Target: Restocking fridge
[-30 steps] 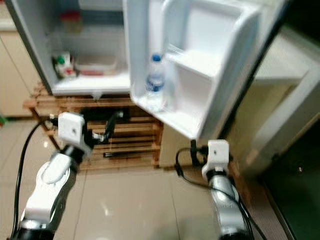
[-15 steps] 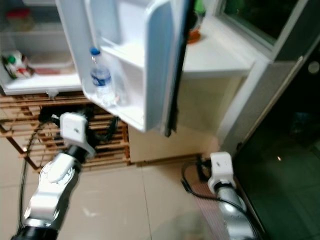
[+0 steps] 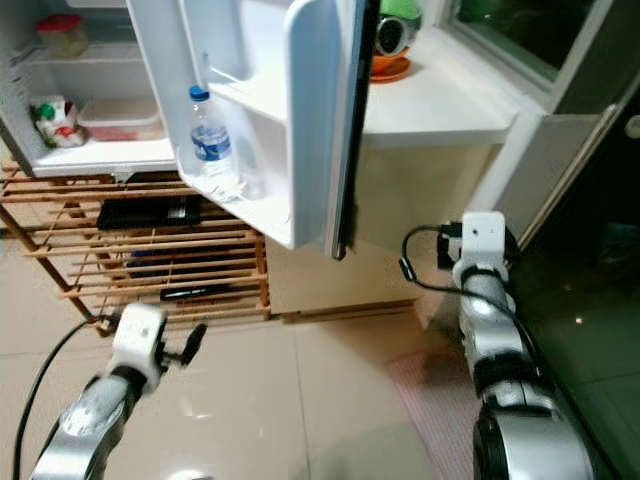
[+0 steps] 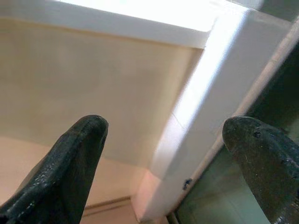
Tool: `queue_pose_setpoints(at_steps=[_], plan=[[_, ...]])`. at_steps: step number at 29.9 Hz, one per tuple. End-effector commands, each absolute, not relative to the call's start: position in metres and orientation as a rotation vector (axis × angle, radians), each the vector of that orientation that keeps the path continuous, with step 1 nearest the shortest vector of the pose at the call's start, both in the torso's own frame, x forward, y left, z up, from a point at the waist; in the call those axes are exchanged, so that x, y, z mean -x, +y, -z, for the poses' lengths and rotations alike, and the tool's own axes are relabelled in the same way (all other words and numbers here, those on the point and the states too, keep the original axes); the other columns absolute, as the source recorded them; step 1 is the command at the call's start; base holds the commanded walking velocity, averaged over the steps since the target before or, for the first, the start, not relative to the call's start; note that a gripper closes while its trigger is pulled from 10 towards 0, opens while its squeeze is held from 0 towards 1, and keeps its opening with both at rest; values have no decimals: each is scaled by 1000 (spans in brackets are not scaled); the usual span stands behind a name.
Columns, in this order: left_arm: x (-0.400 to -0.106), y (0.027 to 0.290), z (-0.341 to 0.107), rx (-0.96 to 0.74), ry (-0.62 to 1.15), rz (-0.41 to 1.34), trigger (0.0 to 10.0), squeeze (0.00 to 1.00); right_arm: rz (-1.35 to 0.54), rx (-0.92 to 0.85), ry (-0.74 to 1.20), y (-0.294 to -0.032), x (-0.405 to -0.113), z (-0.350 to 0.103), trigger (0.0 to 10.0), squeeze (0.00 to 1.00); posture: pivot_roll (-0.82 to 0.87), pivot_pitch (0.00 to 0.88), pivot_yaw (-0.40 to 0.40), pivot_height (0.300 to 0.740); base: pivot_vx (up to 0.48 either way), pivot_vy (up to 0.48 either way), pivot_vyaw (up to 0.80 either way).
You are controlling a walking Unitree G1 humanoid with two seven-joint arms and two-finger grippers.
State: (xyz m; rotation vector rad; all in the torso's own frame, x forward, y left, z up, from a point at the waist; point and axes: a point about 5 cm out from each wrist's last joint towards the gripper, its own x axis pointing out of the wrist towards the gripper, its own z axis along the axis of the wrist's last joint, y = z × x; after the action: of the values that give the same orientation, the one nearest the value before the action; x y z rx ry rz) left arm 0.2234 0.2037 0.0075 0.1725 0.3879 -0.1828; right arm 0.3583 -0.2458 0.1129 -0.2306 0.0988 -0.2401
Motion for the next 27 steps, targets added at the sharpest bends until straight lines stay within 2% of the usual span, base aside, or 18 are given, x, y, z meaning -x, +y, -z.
queue_pose_setpoints(at_steps=[1, 5, 15, 17, 27], plan=[[-226, 201, -14, -172, 349, 197, 10000, 0, 236, 230, 80, -243, -368, -126, 10000, 0, 116, 162, -21, 740, 0, 0, 0], [-221, 197, -16, -162, 335, 208, 10000, 0, 200, 207, 44, -227, -383, -145, 10000, 0, 113, 211, -24, 740, 0, 0, 0], [-216, 192, -20, -162, 323, 207, 10000, 0, 171, 178, 100, -208, -393, -150, 10000, 0, 120, 271, -29, 740, 0, 0, 0], [-218, 194, -21, -158, 323, 197, 10000, 0, 111, 100, 83, -189, -398, -155, 10000, 0, 120, 279, -33, 740, 0, 0, 0], [-228, 193, -21, -153, 328, 202, 10000, 0, -49, -104, 13, -135, -410, -180, 10000, 0, 116, 243, -32, 740, 0, 0, 0]])
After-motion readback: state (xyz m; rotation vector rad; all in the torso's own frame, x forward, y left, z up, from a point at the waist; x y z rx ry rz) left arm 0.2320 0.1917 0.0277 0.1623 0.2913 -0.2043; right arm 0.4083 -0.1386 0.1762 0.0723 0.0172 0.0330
